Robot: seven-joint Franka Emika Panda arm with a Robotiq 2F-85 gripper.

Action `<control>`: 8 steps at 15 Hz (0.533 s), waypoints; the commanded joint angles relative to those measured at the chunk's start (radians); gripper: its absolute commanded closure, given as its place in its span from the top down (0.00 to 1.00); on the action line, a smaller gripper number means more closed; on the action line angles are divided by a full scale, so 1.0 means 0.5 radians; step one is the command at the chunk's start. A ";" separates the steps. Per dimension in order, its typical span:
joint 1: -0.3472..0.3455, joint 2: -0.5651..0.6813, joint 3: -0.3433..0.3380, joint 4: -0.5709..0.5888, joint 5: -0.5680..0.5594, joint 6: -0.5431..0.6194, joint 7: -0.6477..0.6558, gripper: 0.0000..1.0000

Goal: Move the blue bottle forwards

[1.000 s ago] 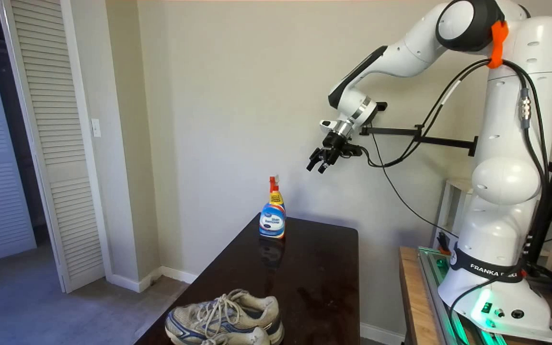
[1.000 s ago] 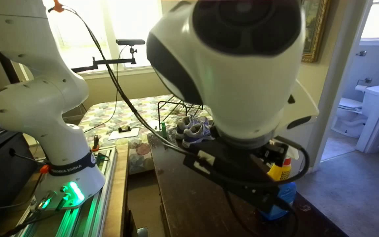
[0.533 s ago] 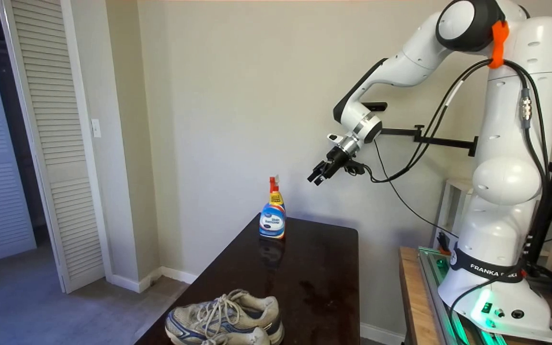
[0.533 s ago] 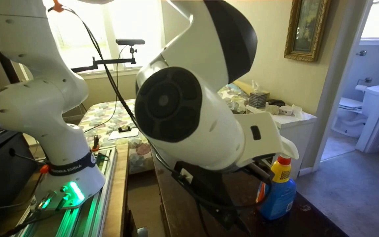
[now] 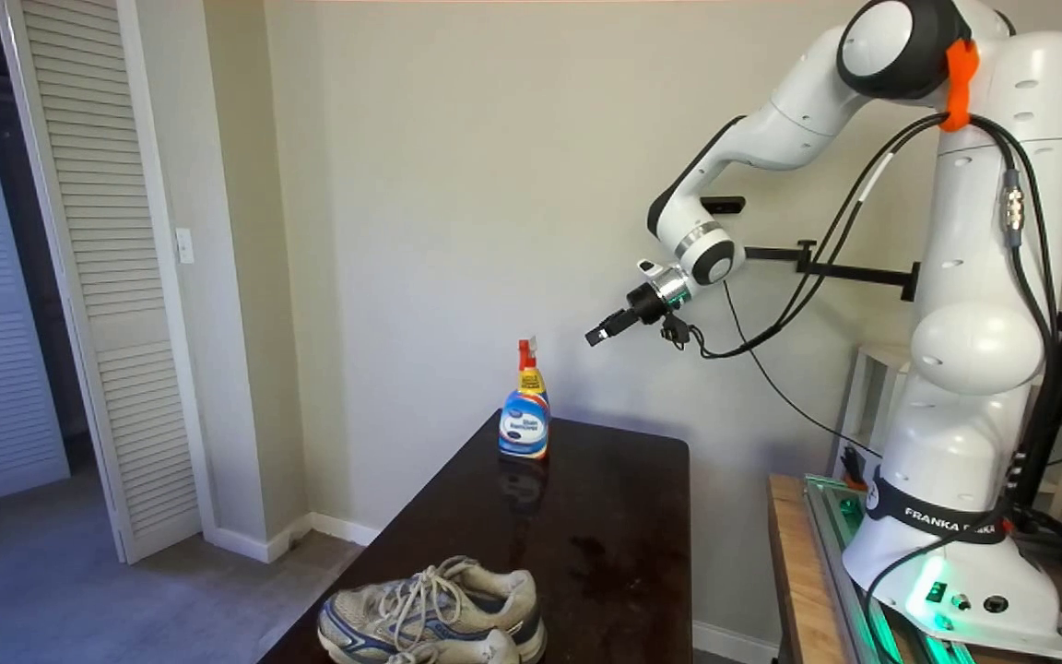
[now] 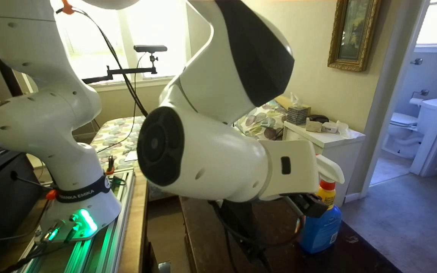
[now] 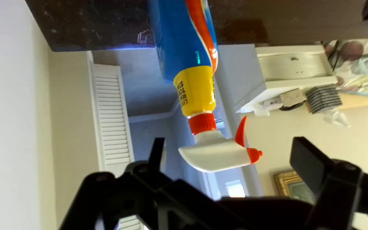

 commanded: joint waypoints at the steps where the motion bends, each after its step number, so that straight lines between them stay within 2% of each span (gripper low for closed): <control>1: 0.053 0.028 -0.010 -0.062 0.342 0.084 -0.127 1.00; 8: 0.141 0.095 0.023 -0.115 0.580 -0.006 -0.315 1.00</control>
